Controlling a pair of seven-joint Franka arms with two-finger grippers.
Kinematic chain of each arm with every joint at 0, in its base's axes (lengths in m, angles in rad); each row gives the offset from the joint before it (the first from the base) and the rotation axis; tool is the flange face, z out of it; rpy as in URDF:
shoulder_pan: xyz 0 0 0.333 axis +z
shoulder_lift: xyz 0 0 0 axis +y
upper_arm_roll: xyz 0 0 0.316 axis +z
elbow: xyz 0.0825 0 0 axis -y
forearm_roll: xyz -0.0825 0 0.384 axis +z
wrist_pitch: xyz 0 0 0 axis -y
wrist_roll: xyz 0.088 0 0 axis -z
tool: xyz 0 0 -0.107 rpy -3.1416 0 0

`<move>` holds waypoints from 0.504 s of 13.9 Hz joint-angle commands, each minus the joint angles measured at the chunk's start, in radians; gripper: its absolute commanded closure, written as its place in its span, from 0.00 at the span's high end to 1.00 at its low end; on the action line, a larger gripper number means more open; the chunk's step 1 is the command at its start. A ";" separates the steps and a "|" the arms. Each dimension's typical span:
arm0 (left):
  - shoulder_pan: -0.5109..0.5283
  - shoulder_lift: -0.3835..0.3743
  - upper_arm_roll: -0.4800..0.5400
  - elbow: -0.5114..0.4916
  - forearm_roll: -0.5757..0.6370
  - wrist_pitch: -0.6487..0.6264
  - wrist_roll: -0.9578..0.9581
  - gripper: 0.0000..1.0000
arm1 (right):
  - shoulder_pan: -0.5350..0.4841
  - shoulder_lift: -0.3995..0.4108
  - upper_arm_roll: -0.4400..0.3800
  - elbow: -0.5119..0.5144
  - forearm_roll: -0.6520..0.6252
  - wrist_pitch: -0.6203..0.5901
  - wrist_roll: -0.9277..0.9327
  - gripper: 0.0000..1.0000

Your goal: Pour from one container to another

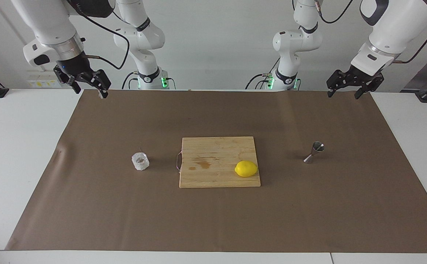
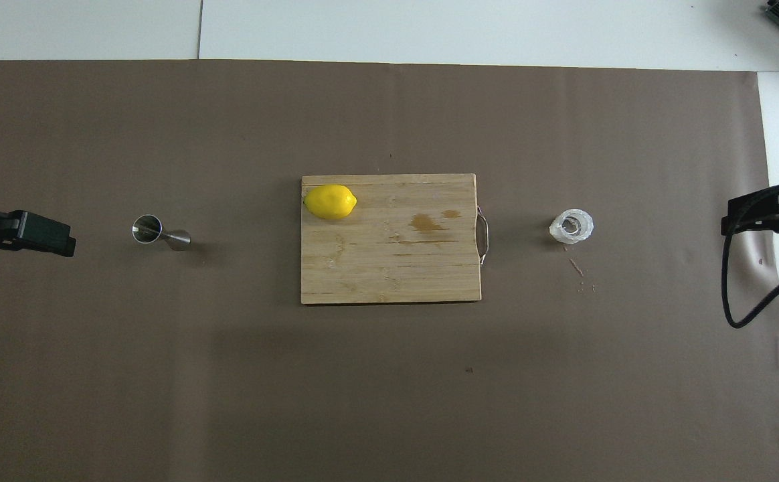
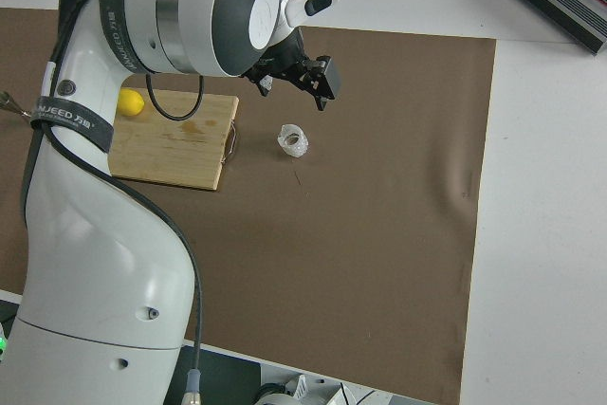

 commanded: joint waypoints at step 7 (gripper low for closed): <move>0.056 0.244 -0.004 0.070 -0.028 0.119 -0.179 1.00 | 0.000 -0.010 -0.005 -0.014 0.020 0.002 -0.018 1.00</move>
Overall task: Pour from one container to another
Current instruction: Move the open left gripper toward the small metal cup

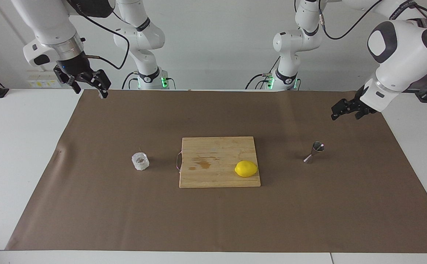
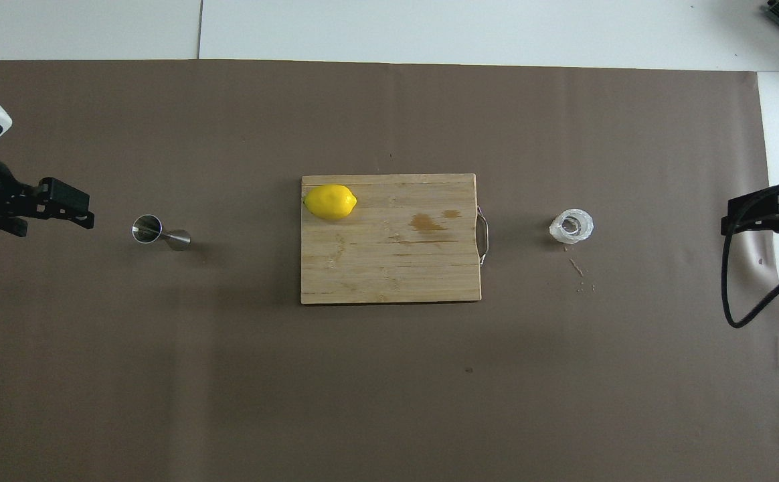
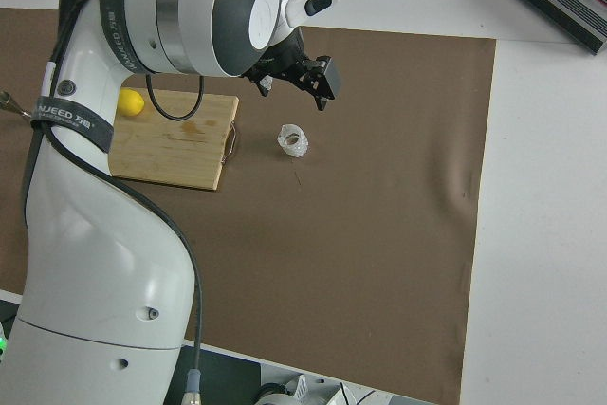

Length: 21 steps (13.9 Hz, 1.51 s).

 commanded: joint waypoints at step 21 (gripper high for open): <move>0.170 -0.197 -0.007 -0.688 -0.947 0.654 -1.214 1.00 | 0.000 -0.010 -0.005 -0.014 0.020 0.002 -0.018 1.00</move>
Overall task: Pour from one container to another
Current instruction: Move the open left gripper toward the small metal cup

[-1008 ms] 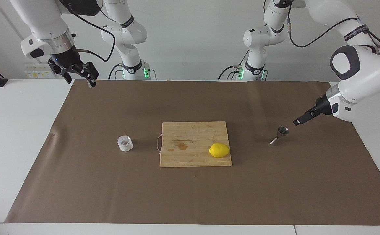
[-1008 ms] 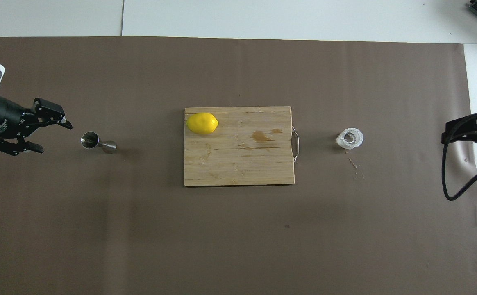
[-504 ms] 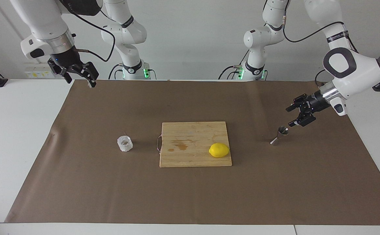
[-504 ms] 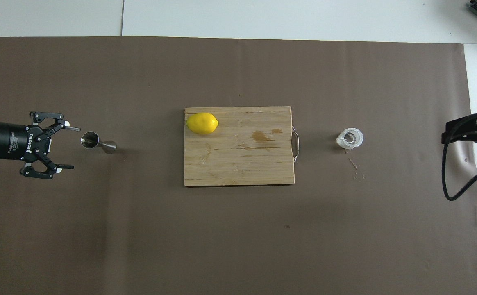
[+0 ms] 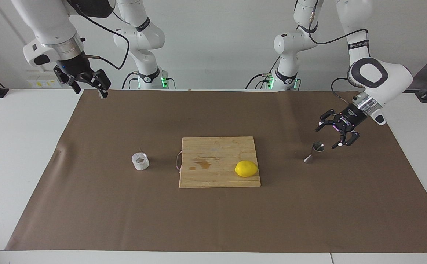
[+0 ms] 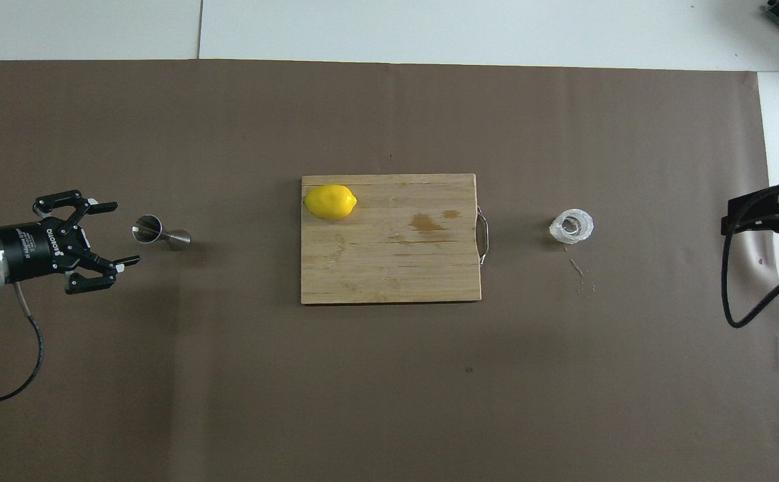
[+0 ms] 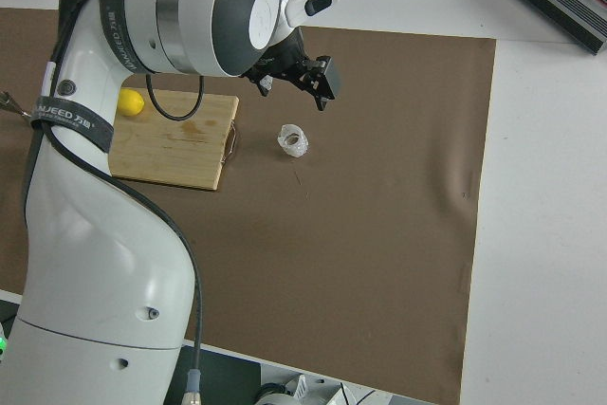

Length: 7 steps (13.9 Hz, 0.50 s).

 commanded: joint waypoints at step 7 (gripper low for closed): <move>-0.018 -0.033 -0.012 -0.129 -0.151 0.128 -0.139 1.00 | 0.000 -0.010 -0.005 -0.014 0.020 0.002 -0.018 1.00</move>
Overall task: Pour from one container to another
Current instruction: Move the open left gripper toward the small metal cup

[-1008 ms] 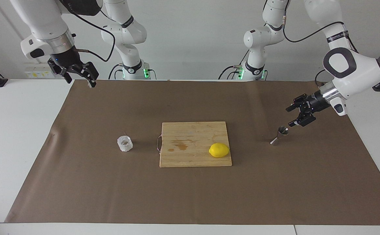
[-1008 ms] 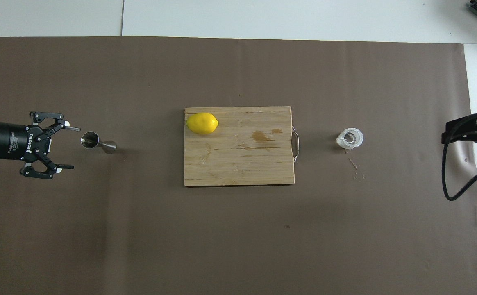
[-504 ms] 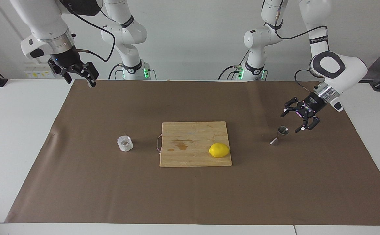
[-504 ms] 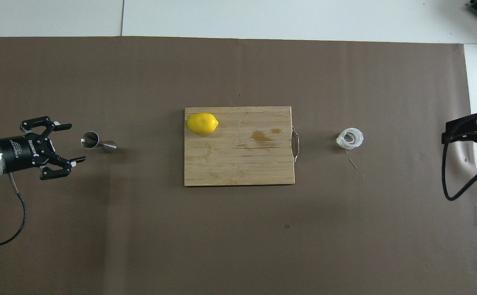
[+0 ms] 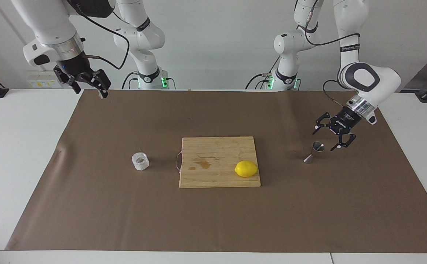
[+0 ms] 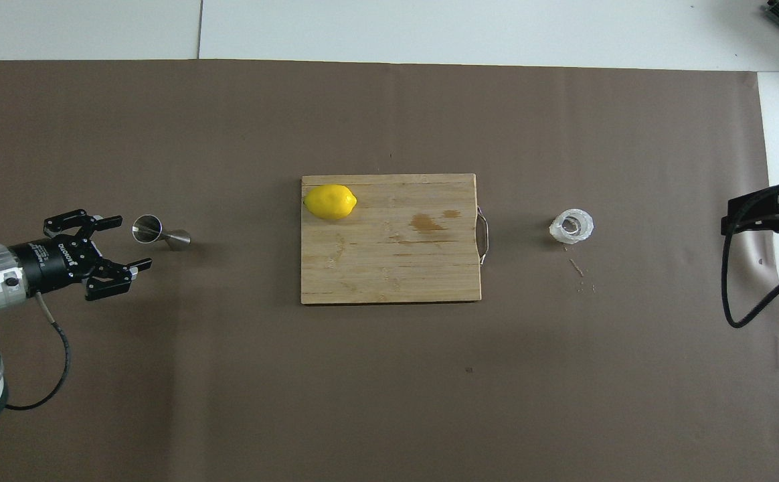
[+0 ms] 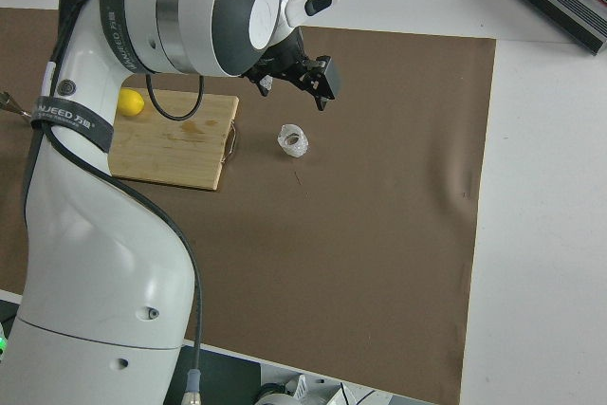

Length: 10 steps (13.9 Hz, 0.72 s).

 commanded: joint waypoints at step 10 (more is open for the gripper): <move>-0.080 0.004 -0.001 -0.027 -0.101 0.123 -0.023 1.00 | 0.000 -0.010 -0.005 -0.014 0.020 0.002 -0.018 1.00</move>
